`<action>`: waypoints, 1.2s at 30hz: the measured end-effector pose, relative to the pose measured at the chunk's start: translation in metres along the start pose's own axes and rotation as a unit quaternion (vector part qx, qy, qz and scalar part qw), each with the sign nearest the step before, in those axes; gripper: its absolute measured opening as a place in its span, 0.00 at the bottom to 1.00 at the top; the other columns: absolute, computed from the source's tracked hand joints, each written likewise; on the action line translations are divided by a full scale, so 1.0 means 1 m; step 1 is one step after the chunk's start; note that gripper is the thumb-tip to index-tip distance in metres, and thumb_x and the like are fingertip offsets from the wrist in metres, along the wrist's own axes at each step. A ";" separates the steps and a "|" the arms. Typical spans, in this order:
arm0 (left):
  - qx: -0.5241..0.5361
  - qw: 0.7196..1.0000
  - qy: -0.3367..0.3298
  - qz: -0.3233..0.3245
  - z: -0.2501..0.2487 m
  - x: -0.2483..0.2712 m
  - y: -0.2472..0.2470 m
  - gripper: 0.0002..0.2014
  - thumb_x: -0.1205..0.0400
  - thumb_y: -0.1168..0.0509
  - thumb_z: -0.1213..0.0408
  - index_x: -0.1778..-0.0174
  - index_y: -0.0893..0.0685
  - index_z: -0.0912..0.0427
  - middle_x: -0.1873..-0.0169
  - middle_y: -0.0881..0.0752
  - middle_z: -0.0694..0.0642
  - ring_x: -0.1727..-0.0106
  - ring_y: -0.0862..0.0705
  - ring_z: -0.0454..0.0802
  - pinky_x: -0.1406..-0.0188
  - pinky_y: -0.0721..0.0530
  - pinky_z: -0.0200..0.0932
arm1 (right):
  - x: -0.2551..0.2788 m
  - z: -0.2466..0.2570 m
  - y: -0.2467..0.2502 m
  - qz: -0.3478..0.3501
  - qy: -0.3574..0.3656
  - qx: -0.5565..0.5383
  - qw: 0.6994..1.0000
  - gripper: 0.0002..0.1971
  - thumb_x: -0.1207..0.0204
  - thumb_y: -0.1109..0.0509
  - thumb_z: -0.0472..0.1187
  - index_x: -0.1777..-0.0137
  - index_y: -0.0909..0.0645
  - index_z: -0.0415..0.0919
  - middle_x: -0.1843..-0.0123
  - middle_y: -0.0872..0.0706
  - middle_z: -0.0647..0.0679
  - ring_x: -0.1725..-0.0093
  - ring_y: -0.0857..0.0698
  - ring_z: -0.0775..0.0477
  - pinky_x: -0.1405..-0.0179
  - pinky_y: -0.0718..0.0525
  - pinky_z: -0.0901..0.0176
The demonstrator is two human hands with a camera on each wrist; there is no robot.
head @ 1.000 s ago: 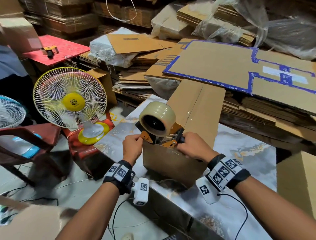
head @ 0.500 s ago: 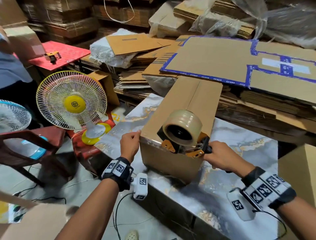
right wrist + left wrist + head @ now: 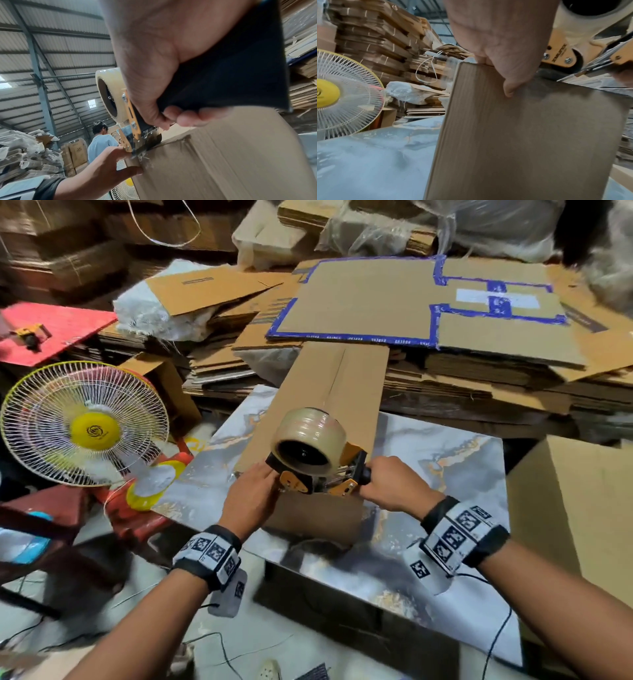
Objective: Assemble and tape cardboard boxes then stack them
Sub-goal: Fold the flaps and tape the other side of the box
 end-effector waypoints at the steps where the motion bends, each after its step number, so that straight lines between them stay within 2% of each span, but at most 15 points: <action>1: 0.006 1.000 -0.001 -0.014 0.001 0.000 -0.002 0.20 0.32 0.21 0.79 0.46 0.13 0.62 0.48 0.11 0.63 0.52 0.12 0.66 0.65 0.14 0.51 | 0.002 -0.001 0.002 0.001 0.002 -0.001 1.000 0.16 0.25 0.27 0.45 0.70 0.29 0.45 0.71 0.22 0.47 0.65 0.19 0.39 0.73 0.29 0.54; 4: -0.022 1.000 0.005 -0.002 0.010 0.000 -0.008 0.21 0.29 0.21 0.77 0.39 0.11 0.65 0.38 0.11 0.64 0.41 0.11 0.65 0.49 0.11 0.58 | 0.017 -0.021 0.020 0.000 -0.021 -0.007 1.000 0.17 0.25 0.25 0.48 0.70 0.27 0.45 0.71 0.20 0.47 0.69 0.18 0.44 0.71 0.22 0.52; 7: -0.037 0.999 0.010 0.030 0.014 0.000 -0.017 0.22 0.22 0.24 0.73 0.31 0.15 0.68 0.32 0.14 0.67 0.33 0.14 0.66 0.39 0.14 0.61 | 0.042 -0.059 0.034 -0.007 -0.057 -0.014 0.998 0.17 0.27 0.23 0.49 0.69 0.22 0.39 0.72 0.15 0.40 0.72 0.14 0.43 0.66 0.14 0.43; 9: -0.056 0.997 0.012 0.060 0.007 -0.001 -0.019 0.21 0.19 0.30 0.70 0.29 0.17 0.72 0.31 0.16 0.70 0.32 0.16 0.69 0.35 0.16 0.63 | 0.053 -0.074 0.032 -0.020 -0.063 -0.024 0.998 0.19 0.27 0.22 0.49 0.70 0.22 0.38 0.74 0.16 0.41 0.73 0.14 0.42 0.67 0.15 0.42; 12: -0.067 0.993 -0.016 0.095 -0.017 -0.008 -0.021 0.29 0.24 0.26 0.71 0.27 0.22 0.76 0.29 0.20 0.75 0.29 0.19 0.74 0.31 0.19 0.66 | 0.052 -0.082 0.025 -0.049 -0.068 -0.008 0.996 0.18 0.28 0.22 0.49 0.70 0.21 0.38 0.73 0.17 0.41 0.70 0.16 0.41 0.71 0.20 0.46; 14: -0.056 0.990 -0.064 0.112 -0.043 -0.017 -0.024 0.32 0.29 0.24 0.72 0.27 0.22 0.75 0.29 0.19 0.74 0.30 0.19 0.72 0.35 0.16 0.63 | 0.049 -0.083 0.023 -0.055 -0.062 0.008 0.996 0.17 0.28 0.22 0.49 0.69 0.21 0.38 0.72 0.18 0.42 0.69 0.18 0.41 0.73 0.25 0.50; 15: -0.050 0.989 -0.078 0.112 -0.055 -0.022 -0.024 0.31 0.30 0.24 0.71 0.29 0.19 0.72 0.32 0.17 0.71 0.35 0.17 0.70 0.42 0.13 0.58 | 0.047 -0.083 0.023 -0.056 -0.057 0.012 0.997 0.17 0.28 0.22 0.49 0.70 0.21 0.39 0.72 0.18 0.43 0.69 0.18 0.42 0.74 0.27 0.50; 18: -0.063 0.987 -0.105 0.106 -0.085 -0.037 -0.024 0.15 0.32 0.22 0.63 0.51 0.11 0.62 0.47 0.13 0.64 0.54 0.16 0.62 0.65 0.19 0.48 | 0.047 -0.083 0.024 -0.057 -0.059 0.010 0.997 0.16 0.28 0.22 0.48 0.71 0.23 0.43 0.72 0.20 0.47 0.69 0.19 0.44 0.74 0.29 0.52; 21: -0.076 0.987 -0.113 0.089 -0.087 -0.039 -0.030 0.13 0.38 0.19 0.66 0.60 0.11 0.61 0.56 0.13 0.62 0.60 0.18 0.60 0.69 0.23 0.45 | 0.048 -0.083 0.026 -0.061 -0.054 0.007 0.997 0.18 0.28 0.22 0.47 0.73 0.26 0.46 0.74 0.22 0.49 0.71 0.22 0.48 0.75 0.32 0.54; 22: -0.074 0.988 -0.109 0.076 -0.085 -0.038 -0.032 0.15 0.38 0.18 0.69 0.57 0.11 0.61 0.56 0.13 0.62 0.60 0.19 0.59 0.68 0.24 0.46 | 0.048 -0.083 0.026 -0.060 -0.049 0.005 0.997 0.19 0.28 0.22 0.46 0.74 0.28 0.47 0.74 0.23 0.50 0.72 0.23 0.50 0.75 0.34 0.54; 25: -0.026 0.995 -0.081 0.058 -0.081 -0.037 -0.037 0.28 0.32 0.23 0.76 0.34 0.17 0.67 0.44 0.14 0.66 0.53 0.17 0.64 0.63 0.18 0.51 | 0.051 -0.092 0.030 -0.054 -0.049 0.012 0.997 0.20 0.28 0.21 0.49 0.74 0.28 0.47 0.74 0.23 0.50 0.72 0.23 0.48 0.75 0.33 0.54; 27: -0.028 0.994 -0.081 0.071 -0.078 -0.038 -0.039 0.33 0.31 0.25 0.78 0.27 0.21 0.71 0.35 0.16 0.70 0.41 0.15 0.69 0.52 0.12 0.56 | 0.057 -0.102 0.035 -0.050 -0.063 0.029 0.996 0.19 0.28 0.22 0.50 0.72 0.27 0.44 0.72 0.21 0.48 0.70 0.22 0.43 0.75 0.32 0.53; 29: -0.048 0.991 -0.080 0.092 -0.077 -0.038 -0.040 0.32 0.29 0.23 0.75 0.27 0.21 0.72 0.29 0.18 0.70 0.31 0.16 0.68 0.39 0.14 0.59 | 0.069 -0.115 0.040 -0.042 -0.082 0.039 0.995 0.20 0.26 0.23 0.50 0.71 0.27 0.43 0.72 0.22 0.48 0.71 0.24 0.45 0.76 0.34 0.54; 33: -0.049 0.990 -0.065 0.116 -0.080 -0.038 -0.042 0.33 0.30 0.20 0.71 0.28 0.19 0.71 0.28 0.18 0.68 0.29 0.17 0.66 0.37 0.15 0.59 | 0.090 -0.140 0.040 -0.040 -0.104 0.022 0.994 0.20 0.27 0.22 0.47 0.73 0.28 0.45 0.75 0.24 0.50 0.74 0.26 0.47 0.75 0.34 0.53; 36: -0.047 0.991 -0.065 0.111 -0.081 -0.038 -0.042 0.32 0.28 0.21 0.71 0.27 0.19 0.71 0.28 0.18 0.68 0.29 0.17 0.66 0.35 0.16 0.59 | 0.082 -0.140 0.020 -0.034 -0.097 0.025 0.994 0.20 0.26 0.23 0.50 0.72 0.26 0.44 0.74 0.21 0.48 0.73 0.23 0.46 0.75 0.30 0.52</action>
Point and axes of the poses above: each hand's wrist, its own x-axis away from the middle knuckle, its own y-axis out of the back of the hand, z = x × y, the point moved 1 cm from there along -x, towards the middle knuckle
